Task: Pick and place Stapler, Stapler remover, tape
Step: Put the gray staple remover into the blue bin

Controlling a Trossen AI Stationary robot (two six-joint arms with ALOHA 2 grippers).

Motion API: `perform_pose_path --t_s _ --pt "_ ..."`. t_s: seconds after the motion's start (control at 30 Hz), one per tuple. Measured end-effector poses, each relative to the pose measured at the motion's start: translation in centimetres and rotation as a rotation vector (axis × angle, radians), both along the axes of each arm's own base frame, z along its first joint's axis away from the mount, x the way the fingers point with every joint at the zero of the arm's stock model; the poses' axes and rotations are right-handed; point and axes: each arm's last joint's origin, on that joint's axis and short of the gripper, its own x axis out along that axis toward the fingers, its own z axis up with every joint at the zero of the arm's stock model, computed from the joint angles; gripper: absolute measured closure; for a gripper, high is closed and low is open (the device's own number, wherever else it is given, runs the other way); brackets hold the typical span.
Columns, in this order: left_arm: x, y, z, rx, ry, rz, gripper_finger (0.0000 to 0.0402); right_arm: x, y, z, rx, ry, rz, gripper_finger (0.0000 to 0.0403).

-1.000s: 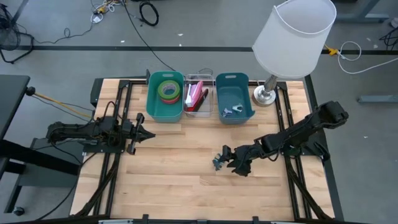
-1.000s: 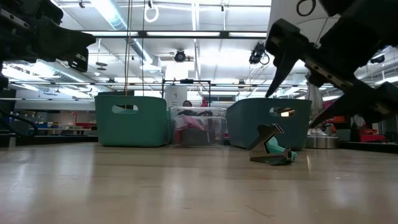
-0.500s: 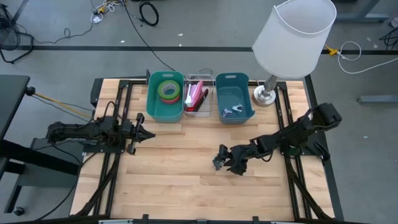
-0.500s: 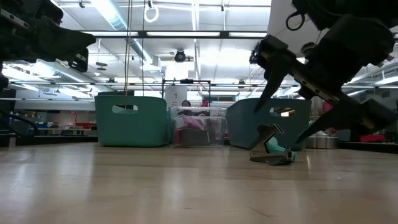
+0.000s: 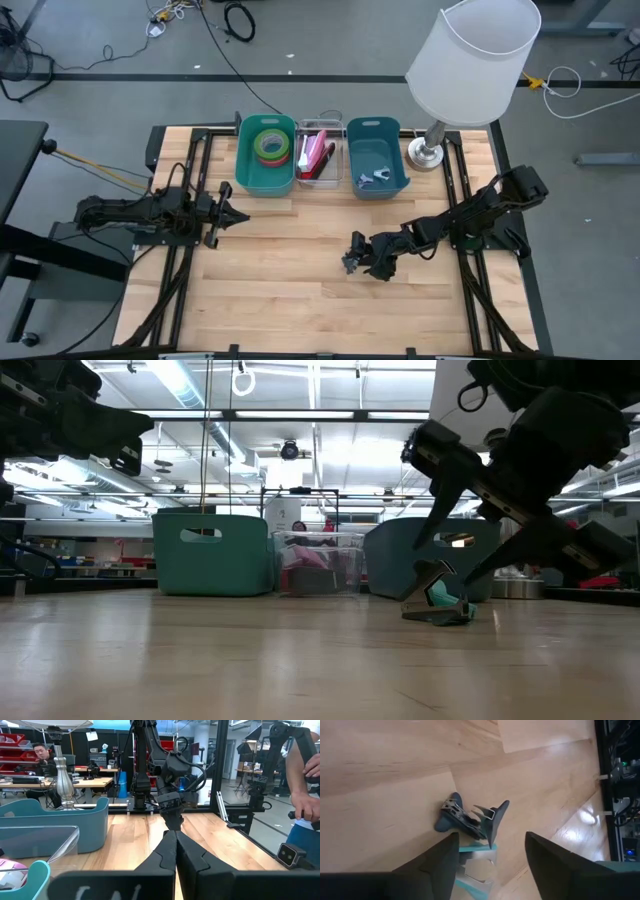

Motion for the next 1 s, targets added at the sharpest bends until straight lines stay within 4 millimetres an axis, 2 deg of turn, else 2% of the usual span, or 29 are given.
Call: perform_pose_path --t_s 0.47,1.0 --pt "0.0 0.0 0.01 0.0 0.0 0.0 0.0399 0.0 0.02 0.01 0.004 0.0 0.004 0.027" --pt "0.0 0.0 0.0 0.0 0.0 0.0 0.0399 -0.01 0.08 0.02 0.019 0.004 0.021 0.0309"
